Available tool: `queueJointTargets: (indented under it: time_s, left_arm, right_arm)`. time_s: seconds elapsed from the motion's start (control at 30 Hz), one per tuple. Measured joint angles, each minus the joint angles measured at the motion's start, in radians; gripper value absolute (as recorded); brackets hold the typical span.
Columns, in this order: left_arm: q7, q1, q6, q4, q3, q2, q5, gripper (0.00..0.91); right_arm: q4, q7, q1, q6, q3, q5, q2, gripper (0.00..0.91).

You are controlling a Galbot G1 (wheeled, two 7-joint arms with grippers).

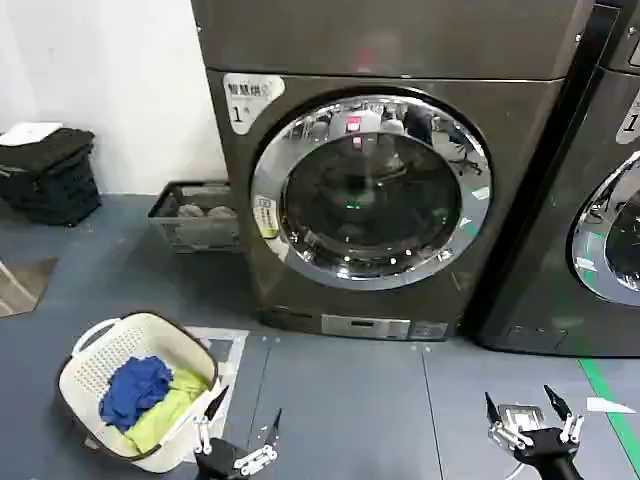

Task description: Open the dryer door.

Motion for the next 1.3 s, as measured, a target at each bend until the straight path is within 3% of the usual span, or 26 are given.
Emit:
queueJointTargets:
  time_s: [0.4, 0.73, 0.9, 1.3]
  left_arm:
    - [0.000, 0.002, 0.000, -0.001, 0.003, 0.000, 0.002, 0.907]
    - [0.002, 0.011, -0.002, -0.006, 0.003, -0.005, 0.007, 0.907]
    - [0.002, 0.014, -0.005, -0.004, 0.004, -0.006, 0.012, 0.907]
    - [0.003, 0.015, -0.003, -0.006, 0.002, -0.007, 0.015, 0.907]
  right_arm:
    - [-0.078, -0.030, 0.230, -0.046, -0.119, 0.092, -0.165, 0.907]
    - [-0.177, -0.050, 0.480, -0.042, -0.264, 0.230, -0.329, 0.907]
    - [-0.225, -0.046, 0.616, -0.052, -0.377, 0.253, -0.394, 0.907]
    - [-0.360, -0.042, 0.970, -0.062, -0.672, 0.311, -0.408, 0.907]
